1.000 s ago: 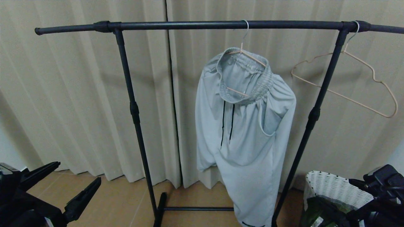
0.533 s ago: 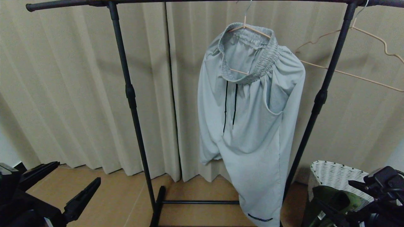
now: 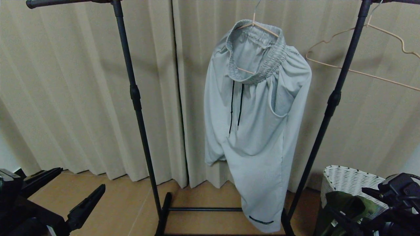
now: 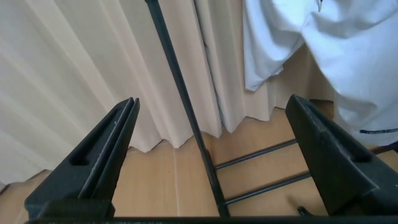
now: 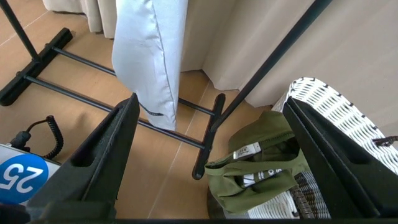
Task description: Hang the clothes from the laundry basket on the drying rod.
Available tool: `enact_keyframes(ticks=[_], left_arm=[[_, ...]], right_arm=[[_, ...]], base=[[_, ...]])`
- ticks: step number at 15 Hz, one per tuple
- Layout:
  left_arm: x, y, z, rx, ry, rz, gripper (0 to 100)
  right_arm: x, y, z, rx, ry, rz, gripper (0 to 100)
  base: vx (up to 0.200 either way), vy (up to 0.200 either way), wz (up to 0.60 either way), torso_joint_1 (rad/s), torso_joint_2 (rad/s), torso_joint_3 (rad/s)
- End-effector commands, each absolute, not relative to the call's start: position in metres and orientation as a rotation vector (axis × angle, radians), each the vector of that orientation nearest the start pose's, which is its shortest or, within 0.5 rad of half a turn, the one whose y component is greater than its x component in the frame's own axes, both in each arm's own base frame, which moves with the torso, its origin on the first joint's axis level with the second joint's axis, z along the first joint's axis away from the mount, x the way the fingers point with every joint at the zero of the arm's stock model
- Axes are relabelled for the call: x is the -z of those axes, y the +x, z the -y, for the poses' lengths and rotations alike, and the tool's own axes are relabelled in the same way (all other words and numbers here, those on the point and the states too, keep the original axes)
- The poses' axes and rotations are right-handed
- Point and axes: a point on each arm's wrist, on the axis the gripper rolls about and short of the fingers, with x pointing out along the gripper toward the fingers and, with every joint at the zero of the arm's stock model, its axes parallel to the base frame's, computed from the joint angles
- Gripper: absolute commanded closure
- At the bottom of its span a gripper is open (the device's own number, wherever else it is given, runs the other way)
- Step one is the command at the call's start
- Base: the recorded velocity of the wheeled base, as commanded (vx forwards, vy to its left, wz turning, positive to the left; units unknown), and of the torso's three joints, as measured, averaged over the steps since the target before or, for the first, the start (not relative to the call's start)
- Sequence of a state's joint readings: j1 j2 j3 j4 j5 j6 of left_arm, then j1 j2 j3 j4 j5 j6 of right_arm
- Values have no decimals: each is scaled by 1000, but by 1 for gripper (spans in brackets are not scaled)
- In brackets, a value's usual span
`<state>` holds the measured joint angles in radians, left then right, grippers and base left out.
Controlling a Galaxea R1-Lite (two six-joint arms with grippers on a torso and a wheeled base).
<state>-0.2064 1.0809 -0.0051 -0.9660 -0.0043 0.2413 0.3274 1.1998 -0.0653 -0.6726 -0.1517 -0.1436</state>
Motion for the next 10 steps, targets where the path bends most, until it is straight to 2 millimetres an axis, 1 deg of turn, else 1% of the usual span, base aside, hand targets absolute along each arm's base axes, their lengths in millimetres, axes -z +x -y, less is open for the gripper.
enact_keyframes(ticks=[1,5,10], left_arm=[[-135,107,22,221,260,-85,0],[-136,105,22,221,283,-70,0],[-137,104,22,221,282,-58,0]], right_arm=[[-107,119,-37,-206,-252,-439,0],[-107,119,-37,-205,-253,-444,0],[-106,119,-37,-206,-254,-448,0]], base=[[0,0,0,0,0,0],[0,0,0,0,0,0],[0,-200,0,2,2,-1]])
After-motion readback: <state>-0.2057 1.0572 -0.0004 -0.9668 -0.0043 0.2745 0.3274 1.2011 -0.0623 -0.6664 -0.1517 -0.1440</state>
